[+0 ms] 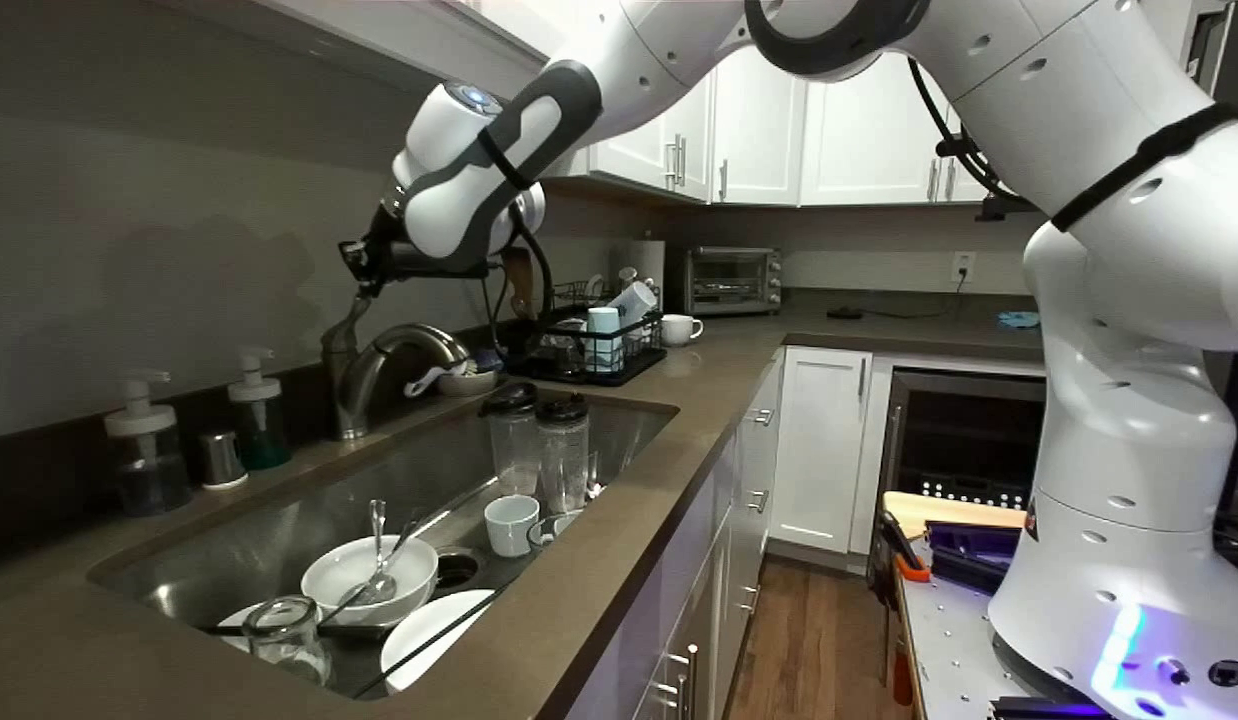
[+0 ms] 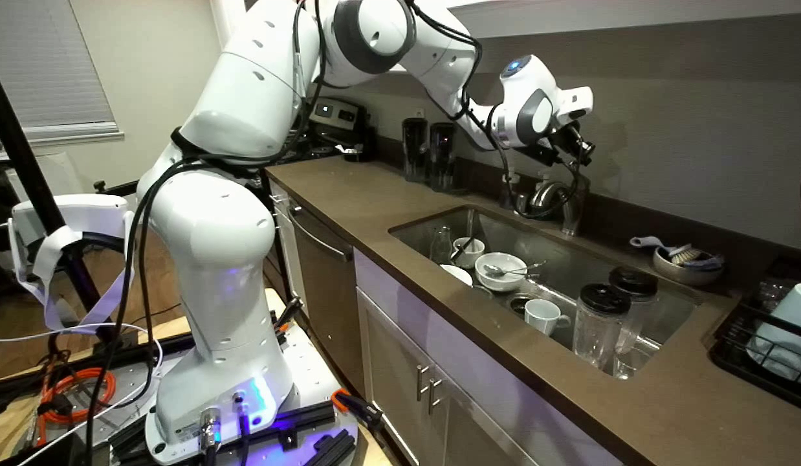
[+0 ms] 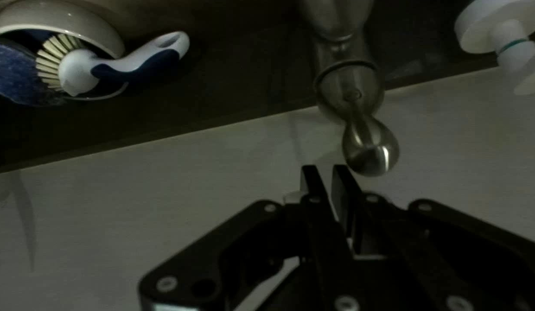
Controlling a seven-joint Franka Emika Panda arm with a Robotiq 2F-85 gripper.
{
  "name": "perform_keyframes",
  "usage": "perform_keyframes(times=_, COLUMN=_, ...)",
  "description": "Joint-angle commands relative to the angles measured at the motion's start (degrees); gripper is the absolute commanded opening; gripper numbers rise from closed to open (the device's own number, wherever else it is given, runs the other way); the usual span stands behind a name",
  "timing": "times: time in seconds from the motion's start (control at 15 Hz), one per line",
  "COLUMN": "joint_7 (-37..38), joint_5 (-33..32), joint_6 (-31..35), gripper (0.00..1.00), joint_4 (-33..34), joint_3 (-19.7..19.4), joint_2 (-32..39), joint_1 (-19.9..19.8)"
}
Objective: Close the faucet
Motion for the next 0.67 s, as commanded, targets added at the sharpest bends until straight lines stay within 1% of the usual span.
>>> perform_keyframes(times=0.0, joint_7=3.9, joint_5=-1.2, joint_6=1.5, gripper=0.43, joint_4=-4.2, joint_3=-6.0, joint_2=-2.0, joint_1=4.7)
perform_keyframes(times=0.53, joint_7=8.2, joint_5=-1.0, joint_6=1.5, gripper=0.95, joint_4=-6.3, joint_3=-17.6, joint_2=-1.1, joint_1=13.2)
perform_keyframes(times=0.6, joint_7=8.3, joint_5=-1.0, joint_6=1.3, gripper=0.98, joint_4=-6.8, joint_3=-18.6, joint_2=-1.3, joint_1=14.0)
